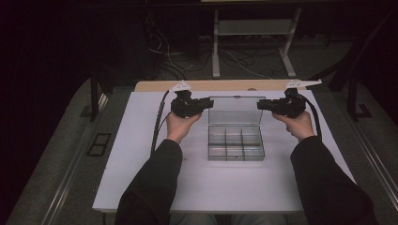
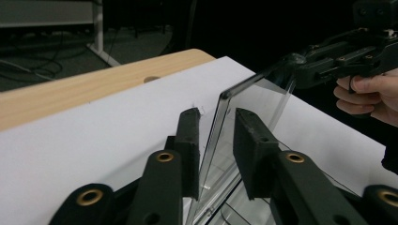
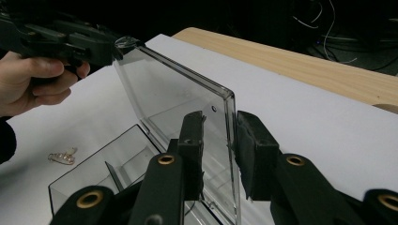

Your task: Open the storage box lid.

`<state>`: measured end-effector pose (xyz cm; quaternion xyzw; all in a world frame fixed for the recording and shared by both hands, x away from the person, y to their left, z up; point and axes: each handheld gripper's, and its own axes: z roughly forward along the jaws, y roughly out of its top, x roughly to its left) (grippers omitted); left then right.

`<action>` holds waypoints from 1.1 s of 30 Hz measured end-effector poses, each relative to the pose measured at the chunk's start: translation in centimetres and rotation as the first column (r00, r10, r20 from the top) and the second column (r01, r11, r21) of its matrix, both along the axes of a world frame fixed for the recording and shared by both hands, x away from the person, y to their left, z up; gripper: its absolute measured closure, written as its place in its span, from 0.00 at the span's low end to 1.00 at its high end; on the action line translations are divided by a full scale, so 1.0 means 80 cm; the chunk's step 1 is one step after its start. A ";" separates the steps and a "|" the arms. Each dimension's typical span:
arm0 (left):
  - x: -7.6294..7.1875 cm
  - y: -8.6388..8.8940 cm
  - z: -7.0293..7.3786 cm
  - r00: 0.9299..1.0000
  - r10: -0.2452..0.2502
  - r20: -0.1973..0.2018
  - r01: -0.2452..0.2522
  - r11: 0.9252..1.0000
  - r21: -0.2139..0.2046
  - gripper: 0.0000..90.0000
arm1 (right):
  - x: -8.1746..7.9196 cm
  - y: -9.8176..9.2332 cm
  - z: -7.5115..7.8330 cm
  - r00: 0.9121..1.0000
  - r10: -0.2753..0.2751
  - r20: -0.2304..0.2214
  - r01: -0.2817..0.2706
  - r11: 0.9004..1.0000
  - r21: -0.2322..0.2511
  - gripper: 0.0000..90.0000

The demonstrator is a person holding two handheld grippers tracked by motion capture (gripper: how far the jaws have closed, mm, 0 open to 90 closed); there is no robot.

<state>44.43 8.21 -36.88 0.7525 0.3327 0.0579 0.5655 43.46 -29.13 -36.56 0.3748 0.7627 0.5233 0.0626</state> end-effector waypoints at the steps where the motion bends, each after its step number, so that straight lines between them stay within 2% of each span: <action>1: 0.001 0.000 -0.002 1.000 -0.002 -0.011 0.002 1.000 0.000 0.76 | 0.001 0.000 0.000 1.000 -0.001 0.002 0.001 1.000 0.001 0.80; 6: 0.004 -0.002 -0.016 0.999 -0.013 -0.047 0.014 1.000 0.003 0.73 | 0.003 0.000 -0.003 1.000 -0.014 0.004 0.014 1.000 0.006 0.80; 9: 0.007 -0.001 -0.027 0.997 0.007 -0.077 -0.006 1.000 0.005 0.70 | 0.005 0.001 -0.004 1.000 -0.025 0.010 0.025 1.000 0.008 0.80; 11: 0.009 0.000 -0.035 0.995 0.019 -0.102 -0.021 1.000 -0.013 0.70 | 0.005 0.002 -0.004 0.999 -0.035 0.005 0.035 0.999 0.009 0.80; 14: 0.013 0.000 -0.042 0.992 0.006 -0.125 -0.011 0.999 -0.034 0.70 | 0.006 0.003 -0.005 0.999 -0.048 0.005 0.048 0.999 0.010 0.80; 18: 0.013 -0.002 -0.044 0.992 0.004 -0.124 -0.007 1.000 -0.026 0.76 | 0.008 0.003 -0.006 0.998 -0.059 0.006 0.059 0.998 0.008 0.80; 20: 0.011 -0.005 -0.043 0.990 0.023 -0.136 -0.027 0.999 -0.028 0.81 | 0.009 0.005 -0.008 0.997 -0.076 0.008 0.076 0.997 0.004 0.80; 21: 0.010 -0.006 -0.043 0.991 0.038 -0.130 -0.041 0.999 -0.023 0.82 | 0.010 0.006 -0.010 0.996 -0.085 0.009 0.085 0.996 0.002 0.80; 26: 0.010 -0.007 -0.042 0.992 0.052 -0.117 -0.053 0.999 -0.005 0.85 | 0.015 0.007 -0.014 0.995 -0.101 -0.004 0.101 0.995 0.026 0.80; 30: 0.010 -0.009 -0.044 0.992 0.071 -0.101 -0.070 0.997 0.016 0.87 | 0.017 0.007 -0.019 0.994 -0.112 -0.006 0.112 0.994 0.017 0.78; 33: 0.012 -0.008 -0.046 0.992 0.069 -0.101 -0.069 0.998 0.008 0.87 | 0.019 0.007 -0.024 0.993 -0.118 -0.026 0.119 0.993 0.019 0.77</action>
